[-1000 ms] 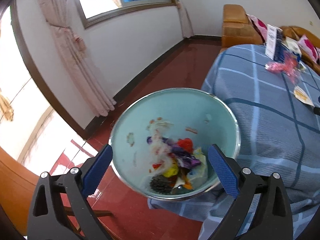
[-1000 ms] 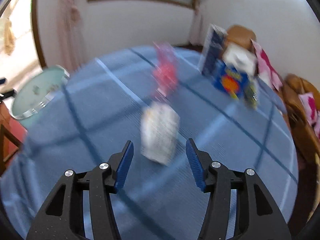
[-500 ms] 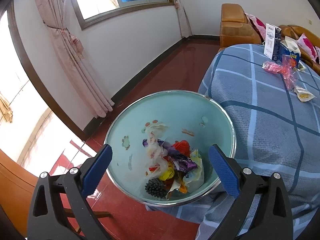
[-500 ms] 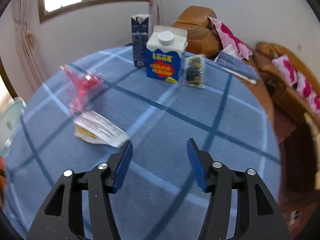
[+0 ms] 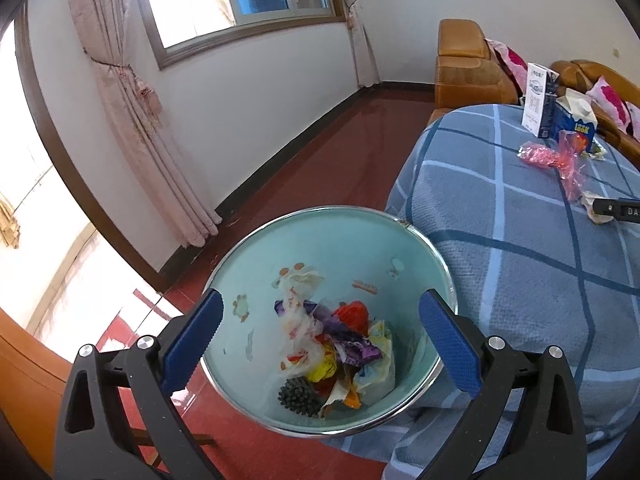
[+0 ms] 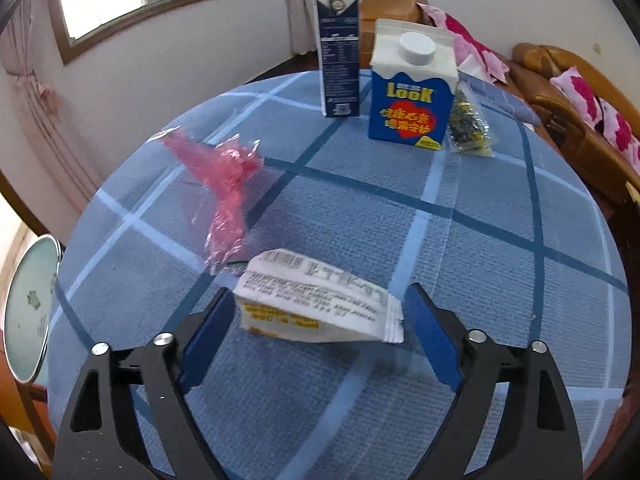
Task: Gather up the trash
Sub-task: 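Move the right gripper to the white snack wrapper and grasp it, then grasp the pink plastic bag with the left gripper while the right gripper holds the snack wrapper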
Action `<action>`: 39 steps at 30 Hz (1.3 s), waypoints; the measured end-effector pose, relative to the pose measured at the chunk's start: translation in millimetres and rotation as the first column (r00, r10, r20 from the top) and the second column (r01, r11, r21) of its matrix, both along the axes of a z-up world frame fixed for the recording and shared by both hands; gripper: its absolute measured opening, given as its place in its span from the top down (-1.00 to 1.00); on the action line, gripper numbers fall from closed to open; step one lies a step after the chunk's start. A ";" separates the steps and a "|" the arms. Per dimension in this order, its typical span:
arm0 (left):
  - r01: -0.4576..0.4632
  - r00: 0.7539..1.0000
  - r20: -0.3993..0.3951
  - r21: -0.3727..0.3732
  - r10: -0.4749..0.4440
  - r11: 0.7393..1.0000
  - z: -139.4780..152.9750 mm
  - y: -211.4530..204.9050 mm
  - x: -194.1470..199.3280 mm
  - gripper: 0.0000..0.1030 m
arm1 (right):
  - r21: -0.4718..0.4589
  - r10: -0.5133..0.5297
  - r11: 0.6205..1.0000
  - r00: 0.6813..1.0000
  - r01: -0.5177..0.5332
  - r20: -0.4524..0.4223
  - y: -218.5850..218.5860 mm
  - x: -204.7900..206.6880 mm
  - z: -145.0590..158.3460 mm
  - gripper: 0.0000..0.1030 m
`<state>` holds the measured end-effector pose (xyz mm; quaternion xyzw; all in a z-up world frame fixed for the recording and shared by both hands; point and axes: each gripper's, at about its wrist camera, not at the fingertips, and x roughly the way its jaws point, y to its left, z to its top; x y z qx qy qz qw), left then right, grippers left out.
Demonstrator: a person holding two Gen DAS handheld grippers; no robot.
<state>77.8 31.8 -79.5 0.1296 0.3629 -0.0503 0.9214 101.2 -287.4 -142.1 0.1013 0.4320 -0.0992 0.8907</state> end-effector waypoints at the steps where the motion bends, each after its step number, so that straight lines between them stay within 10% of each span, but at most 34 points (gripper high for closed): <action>1: 0.004 1.000 0.001 -0.001 -0.004 1.000 0.3 -2.3 0.5 -0.87 | 0.002 -0.001 1.000 1.000 0.001 -0.003 -2.8 -1.2 -0.3 -0.04; 5: 0.029 1.000 0.002 -0.005 -0.029 1.000 2.0 -17.4 2.4 -0.87 | 0.027 0.011 1.000 1.000 -0.011 -0.008 -15.6 -7.4 -2.6 0.23; 9: 0.065 0.998 0.018 -0.004 -0.065 0.998 9.3 -36.3 1.0 -0.88 | 0.039 0.008 0.999 1.000 -0.009 0.012 -22.8 -12.4 -2.5 -0.30; 20: 0.090 0.996 0.016 -0.018 -0.089 0.996 11.7 -63.4 10.5 -0.88 | -0.011 0.097 0.995 0.995 -0.097 0.009 -27.1 1.5 -0.6 -0.28; 26: 0.102 0.995 0.006 -0.009 -0.102 0.995 8.3 -68.8 9.7 -0.88 | 0.012 0.145 0.989 0.989 -0.145 -0.009 -25.6 6.5 -7.2 0.15; 39: 0.132 0.991 0.018 -0.041 -0.132 0.990 19.9 -90.3 12.5 -0.88 | -0.067 0.160 0.985 0.987 -0.159 0.018 -22.5 -18.0 4.5 0.44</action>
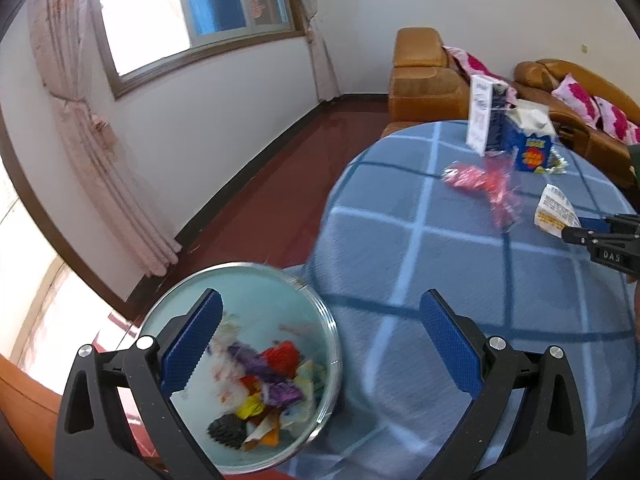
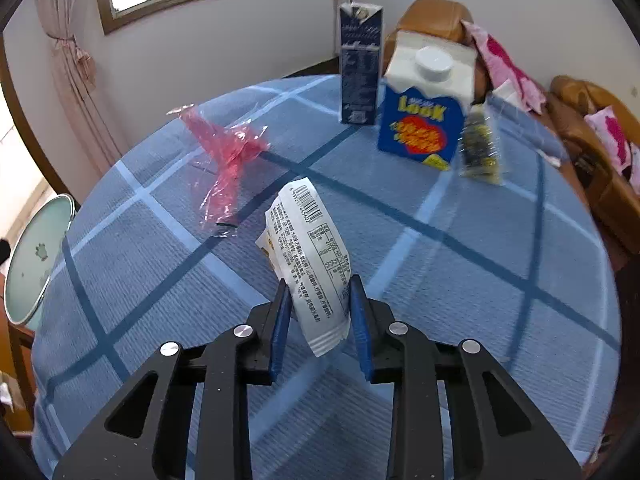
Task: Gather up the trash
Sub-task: 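Grasp the pink plastic bag with the left gripper while the right gripper holds the snack wrapper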
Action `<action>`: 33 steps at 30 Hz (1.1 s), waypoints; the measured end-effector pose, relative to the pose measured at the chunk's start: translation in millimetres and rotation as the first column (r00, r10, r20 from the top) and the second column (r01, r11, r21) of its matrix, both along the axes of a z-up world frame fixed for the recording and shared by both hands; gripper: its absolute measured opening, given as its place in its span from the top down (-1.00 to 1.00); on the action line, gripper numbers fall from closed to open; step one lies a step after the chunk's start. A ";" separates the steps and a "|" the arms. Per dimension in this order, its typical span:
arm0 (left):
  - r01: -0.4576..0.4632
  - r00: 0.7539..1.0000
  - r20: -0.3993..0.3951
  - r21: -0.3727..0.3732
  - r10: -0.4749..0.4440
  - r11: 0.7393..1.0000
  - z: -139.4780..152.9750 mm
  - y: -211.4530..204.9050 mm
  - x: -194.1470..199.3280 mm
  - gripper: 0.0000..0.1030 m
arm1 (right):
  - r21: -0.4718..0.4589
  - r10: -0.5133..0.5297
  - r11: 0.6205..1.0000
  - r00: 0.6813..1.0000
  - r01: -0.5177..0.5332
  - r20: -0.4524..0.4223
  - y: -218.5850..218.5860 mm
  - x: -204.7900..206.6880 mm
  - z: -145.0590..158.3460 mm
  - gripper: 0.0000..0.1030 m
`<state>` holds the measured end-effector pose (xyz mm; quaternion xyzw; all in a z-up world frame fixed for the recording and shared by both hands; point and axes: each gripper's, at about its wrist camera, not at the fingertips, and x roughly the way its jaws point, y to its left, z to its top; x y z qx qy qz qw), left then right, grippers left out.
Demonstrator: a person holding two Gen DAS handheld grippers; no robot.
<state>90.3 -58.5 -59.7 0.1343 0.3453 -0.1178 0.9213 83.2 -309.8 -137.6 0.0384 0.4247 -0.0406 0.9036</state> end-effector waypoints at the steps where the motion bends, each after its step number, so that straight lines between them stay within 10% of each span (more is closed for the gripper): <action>1: 0.010 1.000 0.001 -0.003 -0.010 1.000 1.5 -6.7 0.3 -0.88 | -0.002 -0.011 1.000 1.000 0.011 0.007 -5.6 -4.4 2.2 0.44; 18: 0.087 0.996 -0.017 0.078 -0.086 0.993 -24.5 -210.3 57.5 -0.88 | 0.024 -0.217 0.976 0.971 0.215 0.100 -112.5 -73.6 13.7 0.43; 27: -0.006 1.000 0.029 0.321 -0.003 0.947 -46.9 -142.6 80.0 -0.88 | 0.037 -0.171 0.985 0.978 0.167 0.124 -107.9 -63.7 18.3 0.43; 33: -0.080 0.997 0.032 0.249 0.075 0.965 -22.3 -91.8 88.3 -0.88 | 0.044 -0.144 0.989 0.982 0.140 0.124 -93.9 -54.7 16.0 0.43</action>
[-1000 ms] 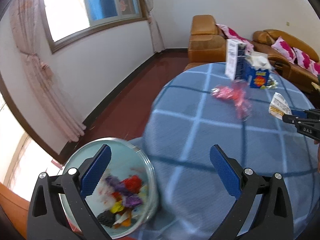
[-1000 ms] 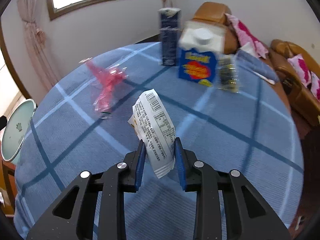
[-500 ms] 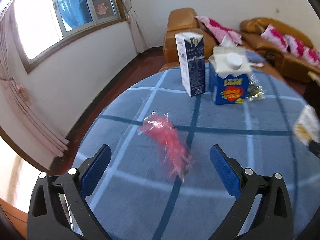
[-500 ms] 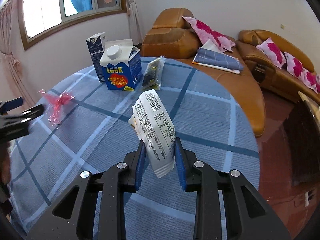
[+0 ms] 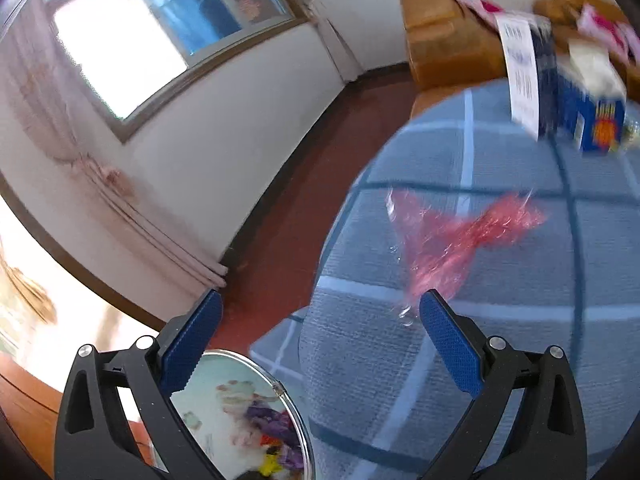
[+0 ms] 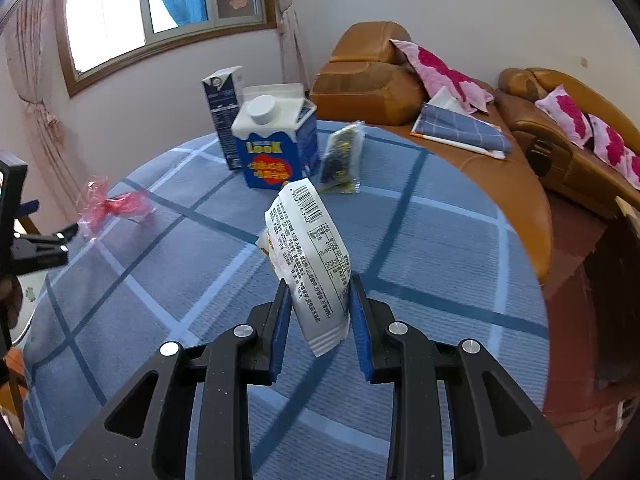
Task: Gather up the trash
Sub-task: 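Grasp the pink plastic bag with the left gripper while the right gripper holds the snack wrapper, then carry the pink bag and snack wrapper over the bucket with both grippers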
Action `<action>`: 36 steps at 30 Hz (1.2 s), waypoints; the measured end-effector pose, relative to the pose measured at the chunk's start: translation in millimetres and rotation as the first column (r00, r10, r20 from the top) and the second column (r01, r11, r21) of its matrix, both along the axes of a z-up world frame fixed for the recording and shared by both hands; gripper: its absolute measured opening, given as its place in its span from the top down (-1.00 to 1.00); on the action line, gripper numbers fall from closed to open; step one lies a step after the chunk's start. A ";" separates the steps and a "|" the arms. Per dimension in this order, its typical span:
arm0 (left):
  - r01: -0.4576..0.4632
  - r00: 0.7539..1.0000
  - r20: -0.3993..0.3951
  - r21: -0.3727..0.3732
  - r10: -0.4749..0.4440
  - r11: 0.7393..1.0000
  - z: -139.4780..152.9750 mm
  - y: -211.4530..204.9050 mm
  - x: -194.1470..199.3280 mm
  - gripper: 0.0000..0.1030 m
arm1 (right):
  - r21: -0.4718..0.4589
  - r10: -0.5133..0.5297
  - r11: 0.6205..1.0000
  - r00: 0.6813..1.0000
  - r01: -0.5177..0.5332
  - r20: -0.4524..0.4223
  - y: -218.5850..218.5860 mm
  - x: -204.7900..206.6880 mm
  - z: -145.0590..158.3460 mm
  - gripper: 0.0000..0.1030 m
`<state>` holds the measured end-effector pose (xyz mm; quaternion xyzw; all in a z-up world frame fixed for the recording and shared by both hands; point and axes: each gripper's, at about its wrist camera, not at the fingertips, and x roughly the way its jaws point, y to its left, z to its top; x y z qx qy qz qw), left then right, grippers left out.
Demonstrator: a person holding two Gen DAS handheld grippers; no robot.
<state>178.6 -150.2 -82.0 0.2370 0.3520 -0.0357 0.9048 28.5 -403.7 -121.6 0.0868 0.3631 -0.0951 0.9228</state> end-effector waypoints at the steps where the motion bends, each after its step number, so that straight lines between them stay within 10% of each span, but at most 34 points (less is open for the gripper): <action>1: 0.005 1.000 -0.004 -0.026 -0.006 1.000 4.2 -0.5 -1.7 -0.88 | -0.002 0.003 1.000 1.000 -0.003 -0.002 2.2 0.9 -0.4 0.43; 10: -0.017 1.000 0.020 -0.223 0.022 0.975 28.3 -11.4 4.2 -0.88 | -0.015 -0.002 1.000 1.000 0.002 0.014 4.7 -3.6 7.2 0.43; 26: -0.019 0.992 -0.124 -0.197 -0.006 0.980 -24.1 -17.4 18.9 -0.85 | -0.017 0.025 1.000 1.000 -0.025 -0.003 17.5 7.7 0.9 0.42; 32: 0.029 0.976 -0.202 -0.245 -0.080 0.969 -36.4 -17.5 36.9 0.34 | -0.026 0.049 0.998 0.999 -0.049 -0.014 31.3 14.2 -1.1 0.42; 36: 0.077 0.972 -0.194 -0.261 -0.131 0.962 -29.2 -13.3 25.9 0.78 | -0.032 0.063 0.997 0.998 -0.064 -0.014 39.3 19.5 0.4 0.42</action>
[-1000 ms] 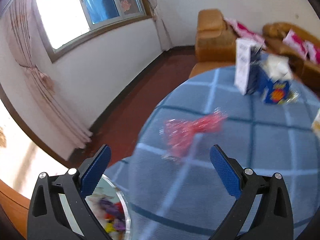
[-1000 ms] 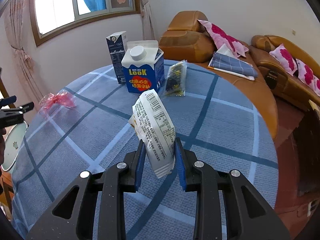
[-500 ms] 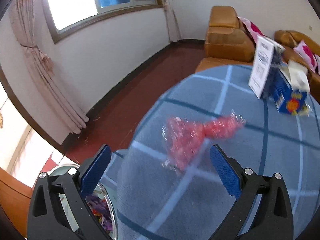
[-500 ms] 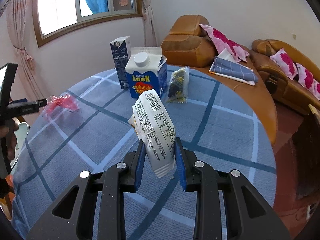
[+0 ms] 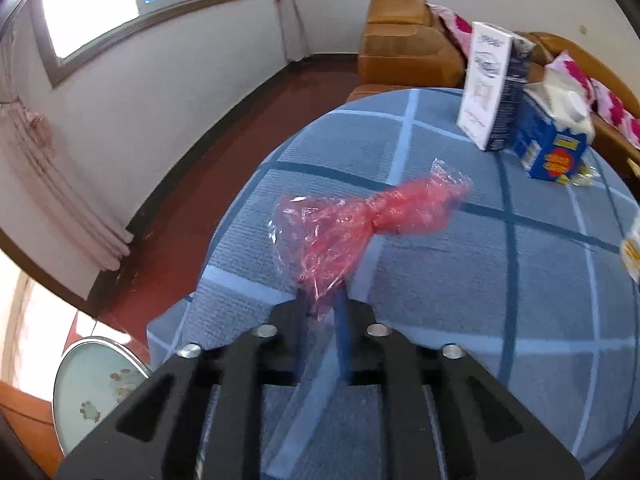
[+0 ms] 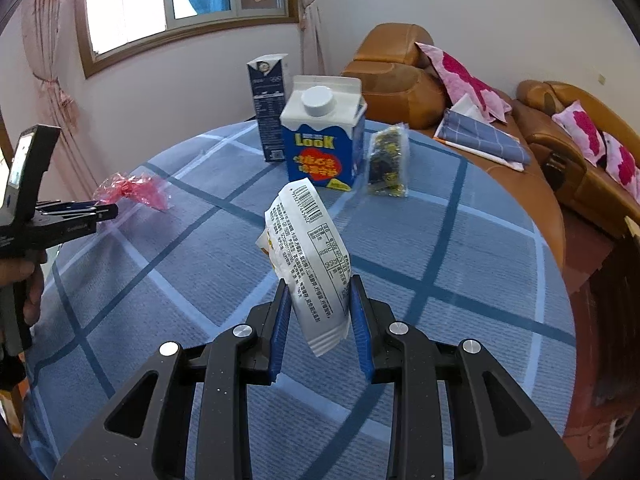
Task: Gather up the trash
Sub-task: 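Carry the pink bag and snack wrapper over the bucket with both grippers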
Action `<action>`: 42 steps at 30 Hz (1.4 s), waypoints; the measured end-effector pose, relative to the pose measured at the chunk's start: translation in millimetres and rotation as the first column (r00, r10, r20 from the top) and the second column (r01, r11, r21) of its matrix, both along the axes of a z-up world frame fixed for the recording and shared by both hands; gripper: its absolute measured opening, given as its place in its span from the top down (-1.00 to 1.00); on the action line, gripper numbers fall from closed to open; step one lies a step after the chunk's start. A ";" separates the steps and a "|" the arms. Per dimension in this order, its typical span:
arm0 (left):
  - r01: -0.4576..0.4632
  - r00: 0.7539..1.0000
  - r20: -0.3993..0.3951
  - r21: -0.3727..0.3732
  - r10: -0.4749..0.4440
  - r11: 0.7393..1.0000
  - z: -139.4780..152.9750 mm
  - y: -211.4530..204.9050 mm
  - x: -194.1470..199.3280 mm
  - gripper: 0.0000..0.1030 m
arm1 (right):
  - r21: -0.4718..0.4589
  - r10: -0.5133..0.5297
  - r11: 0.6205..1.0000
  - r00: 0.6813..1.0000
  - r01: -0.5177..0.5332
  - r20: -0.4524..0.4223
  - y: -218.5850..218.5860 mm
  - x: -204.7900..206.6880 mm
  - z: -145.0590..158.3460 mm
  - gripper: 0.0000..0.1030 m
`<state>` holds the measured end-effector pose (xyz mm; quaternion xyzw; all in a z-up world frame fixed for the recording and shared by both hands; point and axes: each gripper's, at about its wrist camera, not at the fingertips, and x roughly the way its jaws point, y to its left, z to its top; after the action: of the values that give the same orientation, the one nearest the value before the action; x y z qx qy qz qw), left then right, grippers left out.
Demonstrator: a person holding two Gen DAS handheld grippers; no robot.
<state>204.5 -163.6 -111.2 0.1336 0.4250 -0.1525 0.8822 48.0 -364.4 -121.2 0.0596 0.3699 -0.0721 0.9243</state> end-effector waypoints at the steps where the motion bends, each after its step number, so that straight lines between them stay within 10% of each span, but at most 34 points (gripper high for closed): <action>1: 0.004 1.000 0.005 -0.003 -0.004 1.000 2.8 2.7 -3.1 0.79 | 0.001 0.006 1.000 1.000 -0.006 0.002 2.7 1.8 1.1 0.42; 42: -0.264 0.963 0.091 0.110 0.255 0.958 38.4 238.5 -109.5 0.80 | -0.117 0.451 0.889 0.892 -0.444 0.040 223.0 73.1 24.3 0.42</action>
<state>94.9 74.9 -72.8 0.1355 0.4136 -0.0043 0.9003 121.1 -141.4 -96.9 -0.0733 0.3386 0.1254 0.9297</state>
